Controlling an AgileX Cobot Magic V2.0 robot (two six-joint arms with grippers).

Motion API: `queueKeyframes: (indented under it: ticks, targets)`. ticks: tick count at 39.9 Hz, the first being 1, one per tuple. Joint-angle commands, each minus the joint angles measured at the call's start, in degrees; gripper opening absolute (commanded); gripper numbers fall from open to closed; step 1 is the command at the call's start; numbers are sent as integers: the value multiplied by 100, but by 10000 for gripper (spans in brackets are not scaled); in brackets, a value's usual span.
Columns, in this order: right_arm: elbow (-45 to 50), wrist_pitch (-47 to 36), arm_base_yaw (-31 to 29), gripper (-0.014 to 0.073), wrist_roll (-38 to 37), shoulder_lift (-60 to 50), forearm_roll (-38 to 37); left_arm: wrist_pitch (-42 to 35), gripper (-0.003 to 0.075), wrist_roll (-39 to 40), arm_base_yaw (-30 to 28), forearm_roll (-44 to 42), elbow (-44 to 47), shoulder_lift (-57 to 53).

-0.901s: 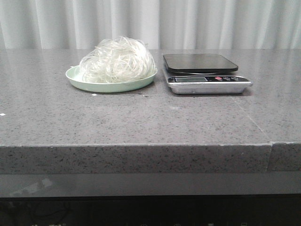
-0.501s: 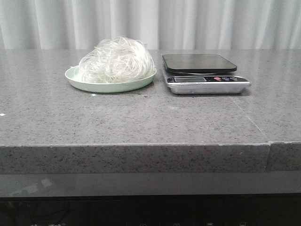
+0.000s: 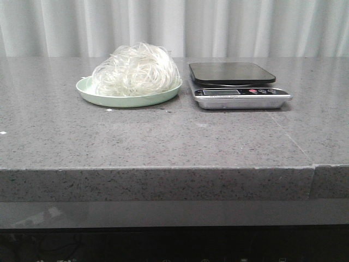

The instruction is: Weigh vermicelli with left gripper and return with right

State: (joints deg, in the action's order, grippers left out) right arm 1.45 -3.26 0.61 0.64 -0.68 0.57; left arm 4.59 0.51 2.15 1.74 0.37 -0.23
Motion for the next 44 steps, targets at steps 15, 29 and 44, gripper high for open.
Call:
queueKeyframes:
  ticks: [15, 29, 44]
  targets:
    - [-14, -236, -36, 134, -171, -85, 24, -501, 155, 31, 45, 66, 211, -126]
    - [-14, -247, -36, 134, -327, -85, -57, -501, 155, 31, 45, 66, 211, -126]
    - [-14, -247, -36, 134, -327, -85, -57, -501, 155, 31, 45, 66, 211, -126]
